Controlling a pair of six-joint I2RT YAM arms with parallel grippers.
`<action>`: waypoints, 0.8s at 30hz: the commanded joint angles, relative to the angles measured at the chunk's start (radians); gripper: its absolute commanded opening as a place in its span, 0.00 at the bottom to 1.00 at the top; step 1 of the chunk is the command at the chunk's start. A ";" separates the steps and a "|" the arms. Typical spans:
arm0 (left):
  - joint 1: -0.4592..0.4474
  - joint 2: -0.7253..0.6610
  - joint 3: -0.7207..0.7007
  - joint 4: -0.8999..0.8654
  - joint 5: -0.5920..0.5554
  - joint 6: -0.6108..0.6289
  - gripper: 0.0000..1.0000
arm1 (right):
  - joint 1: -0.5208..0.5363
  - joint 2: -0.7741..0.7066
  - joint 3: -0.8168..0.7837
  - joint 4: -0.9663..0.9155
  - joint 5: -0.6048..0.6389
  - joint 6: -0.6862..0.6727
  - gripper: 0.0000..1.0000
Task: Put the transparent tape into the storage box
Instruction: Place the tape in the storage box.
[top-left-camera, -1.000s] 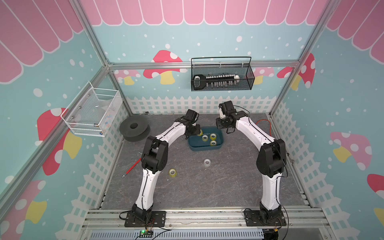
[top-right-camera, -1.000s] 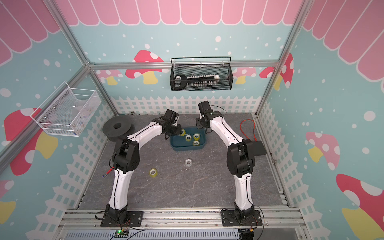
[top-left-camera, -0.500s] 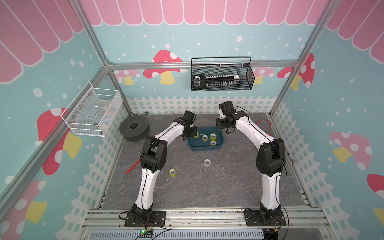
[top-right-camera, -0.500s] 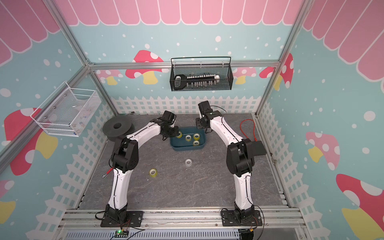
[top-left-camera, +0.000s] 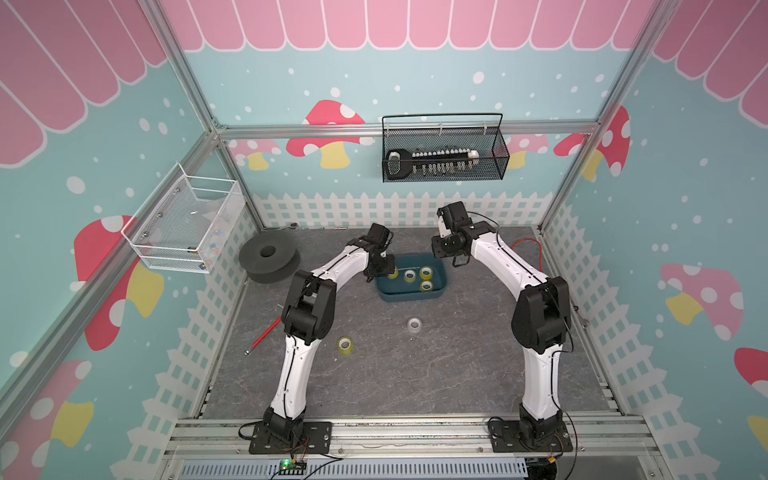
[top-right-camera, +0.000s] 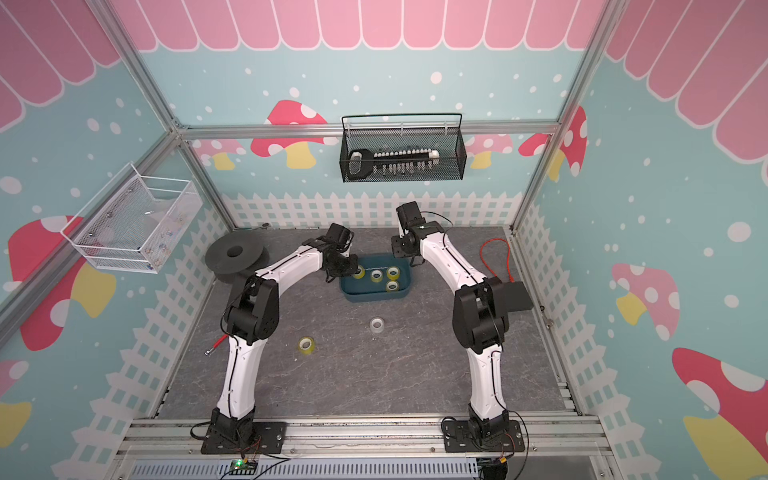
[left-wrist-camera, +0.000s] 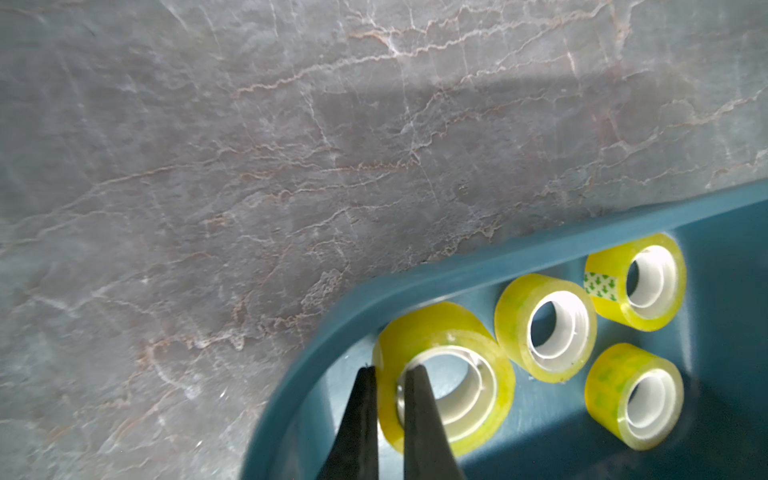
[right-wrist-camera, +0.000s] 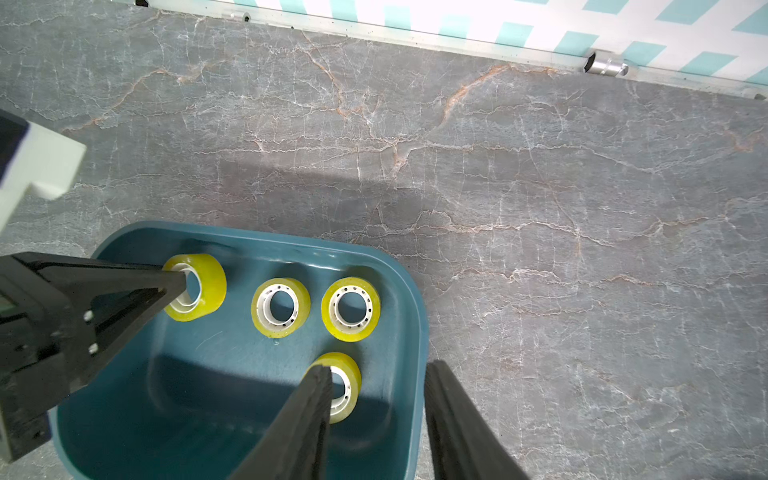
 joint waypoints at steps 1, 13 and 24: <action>-0.008 0.031 0.027 -0.022 -0.015 -0.006 0.01 | -0.004 0.028 -0.004 -0.015 -0.010 -0.003 0.43; -0.014 0.037 0.019 -0.020 -0.028 -0.012 0.13 | -0.004 0.021 -0.018 -0.013 -0.012 -0.002 0.43; -0.015 0.030 0.027 -0.021 -0.031 -0.010 0.25 | -0.003 0.014 -0.022 -0.011 -0.012 0.003 0.43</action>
